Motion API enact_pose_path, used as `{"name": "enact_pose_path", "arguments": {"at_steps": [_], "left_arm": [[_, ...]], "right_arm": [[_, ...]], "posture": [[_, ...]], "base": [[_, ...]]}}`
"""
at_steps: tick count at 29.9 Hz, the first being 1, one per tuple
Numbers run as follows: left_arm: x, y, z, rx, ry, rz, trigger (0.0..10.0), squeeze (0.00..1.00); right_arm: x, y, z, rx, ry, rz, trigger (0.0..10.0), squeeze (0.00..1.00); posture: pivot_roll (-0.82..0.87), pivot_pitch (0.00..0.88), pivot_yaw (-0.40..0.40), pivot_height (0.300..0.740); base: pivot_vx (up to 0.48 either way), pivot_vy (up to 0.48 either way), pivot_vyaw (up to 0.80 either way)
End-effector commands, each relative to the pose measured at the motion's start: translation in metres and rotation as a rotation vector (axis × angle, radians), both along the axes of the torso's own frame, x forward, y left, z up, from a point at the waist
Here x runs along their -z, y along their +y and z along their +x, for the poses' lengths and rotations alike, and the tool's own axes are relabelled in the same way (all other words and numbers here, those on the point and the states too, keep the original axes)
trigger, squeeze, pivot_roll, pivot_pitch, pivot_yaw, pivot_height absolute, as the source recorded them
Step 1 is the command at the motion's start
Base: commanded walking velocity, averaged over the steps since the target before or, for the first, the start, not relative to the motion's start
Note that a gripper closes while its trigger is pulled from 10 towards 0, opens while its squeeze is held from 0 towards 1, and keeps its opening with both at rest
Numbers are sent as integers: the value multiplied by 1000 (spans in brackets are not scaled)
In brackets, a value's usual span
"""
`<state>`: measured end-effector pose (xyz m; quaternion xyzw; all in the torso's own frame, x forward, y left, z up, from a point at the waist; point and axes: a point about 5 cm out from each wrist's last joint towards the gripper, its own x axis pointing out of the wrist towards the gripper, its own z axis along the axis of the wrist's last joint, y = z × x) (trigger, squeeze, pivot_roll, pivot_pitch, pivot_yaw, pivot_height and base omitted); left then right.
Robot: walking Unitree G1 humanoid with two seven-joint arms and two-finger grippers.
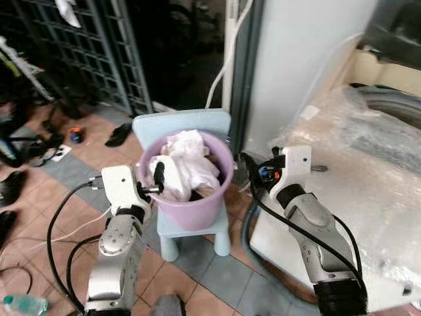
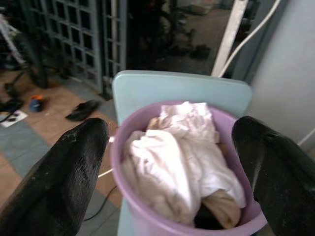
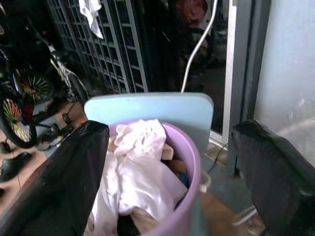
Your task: Clothes washing
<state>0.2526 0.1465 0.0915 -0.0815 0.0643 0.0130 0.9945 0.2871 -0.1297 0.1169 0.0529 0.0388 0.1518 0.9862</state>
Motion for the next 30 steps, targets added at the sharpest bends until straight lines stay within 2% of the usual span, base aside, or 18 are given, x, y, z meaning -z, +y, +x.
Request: {"name": "enact_pose_path", "arguments": {"at_steps": [1,2,3,4,5,7,10,12,20,25,30], "left_arm": [[-5,0,1,12,-14,0,10000,0],[-5,0,1,12,-14,0,10000,0],[-5,0,1,12,-14,0,10000,0],[-5,0,1,13,-12,0,10000,0],[-5,1,1,13,-12,1,10000,0],[-5,3,1,-6,-17,29,10000,0],[-5,5,2,-30,-20,46,10000,0],[-4,6,3,-45,-11,32,10000,0],[-5,3,4,-28,-11,34,10000,0],[-7,1,3,-29,-9,26,10000,0],[-13,3,-7,-54,0,22,10000,0]], "right_arm": [[-3,2,3,27,-36,-130,10000,0],[-3,2,3,27,-36,-130,10000,0],[-2,2,3,47,-43,-180,10000,0],[0,5,1,41,-27,-86,10000,0],[0,6,0,49,-15,-39,10000,0],[3,5,0,67,23,2,10000,0],[4,7,-2,10,27,-19,10000,0],[4,5,-5,-2,4,-107,10000,0],[8,2,-4,-9,38,-106,10000,0],[11,3,-4,-27,63,-120,10000,0],[17,0,-9,-37,122,-156,10000,0]], "posture": [[-24,0,60,740],[-24,0,60,740],[-24,0,60,740],[-27,0,65,740],[-27,0,65,740],[-29,0,68,740],[-30,0,69,740],[-34,0,72,740],[-33,0,69,740],[-22,0,60,740],[9,55,40,740]], "base": [[382,289,0],[382,289,0],[382,292,0],[379,292,0],[379,292,0],[379,292,0],[379,292,0],[371,304,0],[364,313,641],[141,130,0],[0,0,0]]}}
